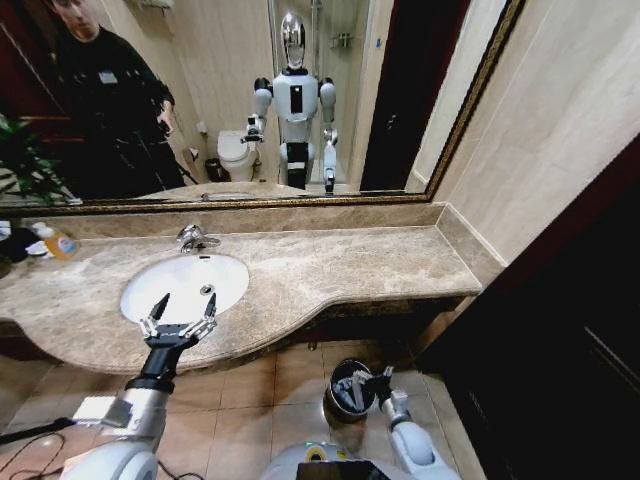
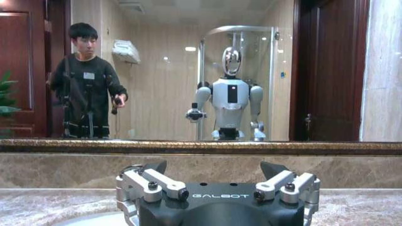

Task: Pick up the trash from the sink and place it in the trash bin.

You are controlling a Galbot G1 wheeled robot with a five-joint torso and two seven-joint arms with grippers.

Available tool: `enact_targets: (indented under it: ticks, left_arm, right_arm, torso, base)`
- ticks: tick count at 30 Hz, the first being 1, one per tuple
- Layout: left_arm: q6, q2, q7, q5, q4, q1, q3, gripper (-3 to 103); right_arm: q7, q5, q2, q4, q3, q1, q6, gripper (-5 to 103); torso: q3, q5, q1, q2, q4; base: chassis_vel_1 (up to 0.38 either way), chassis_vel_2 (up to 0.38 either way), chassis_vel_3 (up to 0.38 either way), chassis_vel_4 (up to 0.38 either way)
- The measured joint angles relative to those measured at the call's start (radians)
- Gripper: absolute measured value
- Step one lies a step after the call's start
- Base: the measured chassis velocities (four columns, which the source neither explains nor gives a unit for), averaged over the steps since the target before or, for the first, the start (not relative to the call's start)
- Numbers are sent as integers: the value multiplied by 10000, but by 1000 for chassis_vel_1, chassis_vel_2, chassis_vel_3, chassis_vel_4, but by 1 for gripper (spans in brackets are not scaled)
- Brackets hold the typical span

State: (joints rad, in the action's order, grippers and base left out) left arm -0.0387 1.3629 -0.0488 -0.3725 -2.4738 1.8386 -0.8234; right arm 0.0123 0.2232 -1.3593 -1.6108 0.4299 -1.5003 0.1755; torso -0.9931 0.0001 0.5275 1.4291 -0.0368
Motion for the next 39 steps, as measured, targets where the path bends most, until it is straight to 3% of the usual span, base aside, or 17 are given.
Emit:
enact_targets:
  ticks: [9,16,19,26,32,39]
  left_arm:
    - [0,0,0,0,0,0,-1,100]
    - [0,0,0,0,0,0,0,100]
    - [0,0,0,0,0,0,0,100]
    - [0,1,0,0,0,0,-1,100]
    - [0,1,0,0,0,0,0,100]
    - [0,1,0,0,0,0,0,100]
  right_arm:
    - [-77,602,114,-3366,611,-1055,-872,100]
    - [-139,661,115,-4592,910,-1237,-1143,100]
    - [-156,725,243,-5873,1038,-1403,-1674,100]
    - [-158,614,293,-6383,1018,-1303,-1999,100]
    - [-646,543,250,-5966,945,-643,-2145,100]
    - [-488,761,458,-5478,1280,-238,-2185,100]
  torso:
    - [0,-1,0,0,0]
    - [0,0,0,0,0]
    - [0,-2,0,0,0]
    - [0,-1,0,1,0]
    - [0,0,0,0,0]
    - [0,0,0,0,0]
  base:
    - [0,0,0,0]
    - [0,0,0,0]
    - [0,0,0,0]
    - [0,0,0,0]
    - [0,0,0,0]
    - [0,0,0,0]
